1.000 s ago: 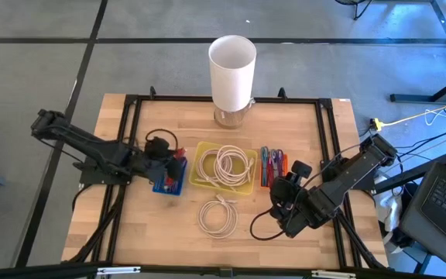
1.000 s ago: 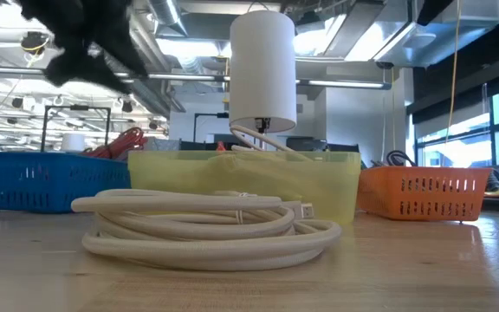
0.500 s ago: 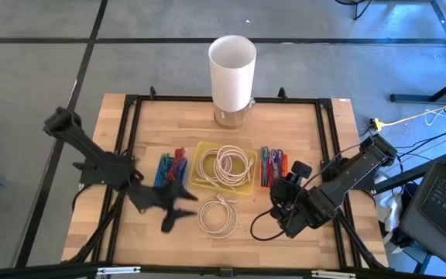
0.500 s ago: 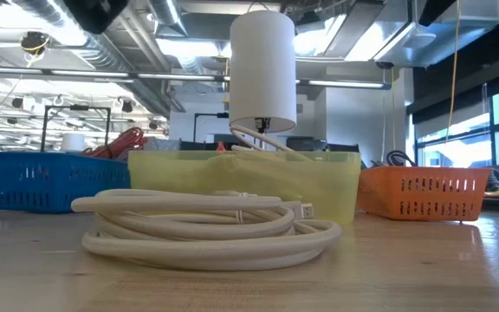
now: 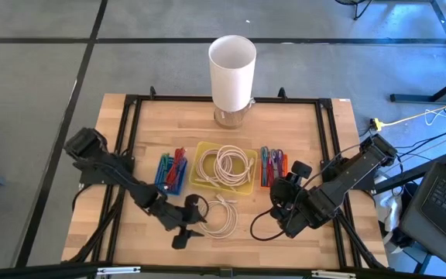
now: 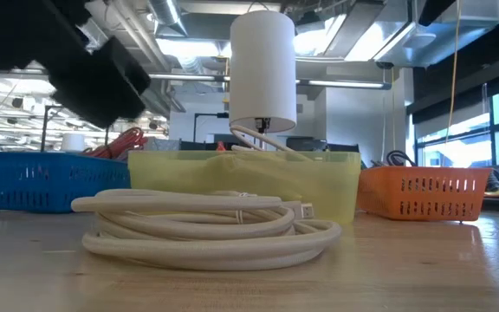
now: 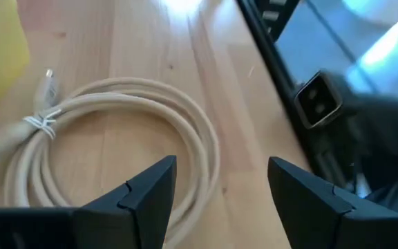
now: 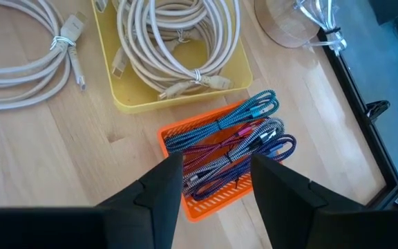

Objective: Pick & Place USB Port
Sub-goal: Put the light brown HDMI cable into the yellow bin

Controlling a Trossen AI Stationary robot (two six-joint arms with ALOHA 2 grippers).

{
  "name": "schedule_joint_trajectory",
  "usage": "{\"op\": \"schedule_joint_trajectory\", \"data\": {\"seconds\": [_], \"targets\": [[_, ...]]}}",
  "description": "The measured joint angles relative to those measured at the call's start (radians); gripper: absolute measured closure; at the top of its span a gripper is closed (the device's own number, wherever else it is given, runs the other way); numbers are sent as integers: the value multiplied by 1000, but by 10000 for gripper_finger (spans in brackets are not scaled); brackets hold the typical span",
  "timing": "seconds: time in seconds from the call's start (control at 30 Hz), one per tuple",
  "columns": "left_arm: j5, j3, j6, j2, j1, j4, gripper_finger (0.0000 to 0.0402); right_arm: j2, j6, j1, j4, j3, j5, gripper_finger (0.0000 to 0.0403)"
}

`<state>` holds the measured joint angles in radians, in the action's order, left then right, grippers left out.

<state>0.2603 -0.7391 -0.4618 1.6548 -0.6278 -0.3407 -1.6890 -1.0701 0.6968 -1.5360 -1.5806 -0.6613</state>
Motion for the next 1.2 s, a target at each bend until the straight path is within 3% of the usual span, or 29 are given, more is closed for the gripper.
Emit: {"op": "schedule_joint_trajectory", "data": {"seconds": [0.33, 0.53, 0.87, 1.0, 1.2], "targets": [[-32, -95, 188, 120, 48, 94, 180, 0, 0, 0, 8, 0, -28, 231], [-94, -126, 186, 209, 76, 133, 180, 0, -1, 0, 26, 0, -34, 231], [-98, -138, 116, 239, 84, 119, 188, 0, 8, 0, 81, 0, -213, 231], [-117, -153, 134, 240, 85, 130, 233, 0, 8, 0, 85, 0, -281, 231], [-199, -176, 145, 241, 84, 133, 373, 0, 31, 0, 85, 0, -283, 231]]}}
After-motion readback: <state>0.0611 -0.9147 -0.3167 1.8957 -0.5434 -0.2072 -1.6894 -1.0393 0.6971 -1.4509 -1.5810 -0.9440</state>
